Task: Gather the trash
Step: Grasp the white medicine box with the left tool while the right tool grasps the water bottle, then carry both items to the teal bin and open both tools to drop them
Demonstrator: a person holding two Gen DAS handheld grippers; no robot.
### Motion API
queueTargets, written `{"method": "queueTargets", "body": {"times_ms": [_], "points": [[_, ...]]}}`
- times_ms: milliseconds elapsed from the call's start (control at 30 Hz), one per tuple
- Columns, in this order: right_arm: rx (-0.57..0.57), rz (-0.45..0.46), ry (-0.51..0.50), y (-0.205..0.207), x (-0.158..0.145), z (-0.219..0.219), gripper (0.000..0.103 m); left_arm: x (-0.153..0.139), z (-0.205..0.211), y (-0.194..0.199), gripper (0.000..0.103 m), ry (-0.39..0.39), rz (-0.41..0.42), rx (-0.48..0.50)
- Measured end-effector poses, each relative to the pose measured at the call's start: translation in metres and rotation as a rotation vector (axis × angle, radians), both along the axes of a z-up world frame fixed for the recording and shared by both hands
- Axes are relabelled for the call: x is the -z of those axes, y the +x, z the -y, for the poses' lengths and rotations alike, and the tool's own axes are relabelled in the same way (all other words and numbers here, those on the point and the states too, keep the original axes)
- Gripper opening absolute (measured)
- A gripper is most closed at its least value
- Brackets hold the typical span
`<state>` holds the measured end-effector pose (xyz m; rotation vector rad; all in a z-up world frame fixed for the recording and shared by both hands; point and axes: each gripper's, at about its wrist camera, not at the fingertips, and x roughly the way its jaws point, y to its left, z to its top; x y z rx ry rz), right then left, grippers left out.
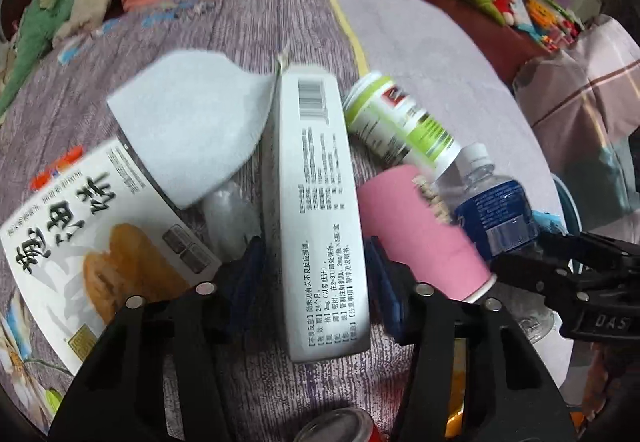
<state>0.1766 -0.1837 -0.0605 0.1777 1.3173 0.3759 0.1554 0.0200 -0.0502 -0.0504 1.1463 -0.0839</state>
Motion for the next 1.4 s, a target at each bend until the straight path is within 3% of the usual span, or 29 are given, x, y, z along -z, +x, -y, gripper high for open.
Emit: {"method": "queueTargets", "body": {"times_ms": [167,333,400,800,967,1133,1400], "points": [[-0.021,0.005,-0.008,0.007,0.005,-0.010,0.066,0.001,-0.015,0.000,0.033,-0.055,0.000,-0.023],[-0.031,0.002,-0.010,0.010,0.013,-0.021,0.063,0.006,-0.004,0.006,0.034,-0.005,0.008,-0.016],[-0.026,0.019,0.015,0.007,0.006,-0.019,0.062,0.002,-0.005,0.004,0.032,-0.019,0.015,-0.029],[0.004,0.145,0.127,-0.027,-0.058,0.008,0.062,-0.074,-0.018,-0.045,0.032,-0.134,0.149,-0.054],[0.061,0.223,0.154,-0.045,-0.085,0.045,0.062,-0.095,0.022,-0.056,0.032,-0.132,0.181,0.033],[0.192,0.296,0.178,-0.070,-0.108,0.117,0.062,-0.101,0.089,-0.055,0.032,-0.164,0.160,0.170],[0.442,0.329,0.190,-0.106,-0.100,0.238,0.062,-0.069,0.226,-0.039,0.032,-0.166,0.050,0.397]]}}
